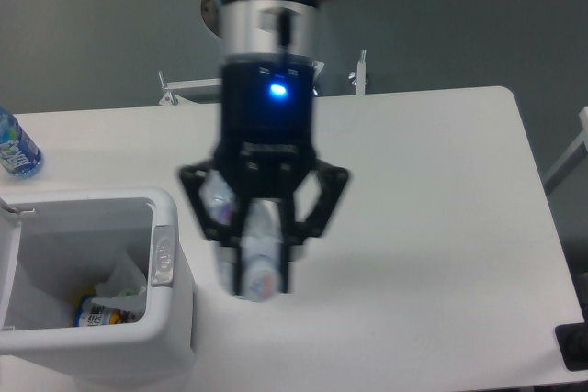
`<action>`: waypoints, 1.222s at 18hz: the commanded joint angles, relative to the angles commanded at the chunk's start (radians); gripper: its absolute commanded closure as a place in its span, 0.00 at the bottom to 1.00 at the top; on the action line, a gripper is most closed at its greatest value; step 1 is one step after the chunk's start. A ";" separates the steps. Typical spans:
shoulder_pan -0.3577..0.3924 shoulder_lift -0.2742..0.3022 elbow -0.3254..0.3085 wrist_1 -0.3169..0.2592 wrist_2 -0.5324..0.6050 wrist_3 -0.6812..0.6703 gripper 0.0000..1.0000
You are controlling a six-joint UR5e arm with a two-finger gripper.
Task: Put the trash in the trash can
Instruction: 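Carry the bottle over the trash bin and lower it in, then open the gripper to release the bottle into the bin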
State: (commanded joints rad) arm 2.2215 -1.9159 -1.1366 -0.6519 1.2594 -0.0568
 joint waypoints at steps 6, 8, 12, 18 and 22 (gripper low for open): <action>-0.069 -0.015 -0.017 0.000 0.003 0.003 0.71; -0.071 -0.028 -0.012 0.000 0.003 0.005 0.71; -0.088 -0.043 -0.005 0.000 0.003 0.005 0.71; -0.105 -0.063 -0.006 0.000 0.003 0.006 0.70; -0.111 -0.086 -0.006 0.000 0.003 0.006 0.70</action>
State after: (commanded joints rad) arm 2.1108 -2.0018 -1.1428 -0.6519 1.2625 -0.0506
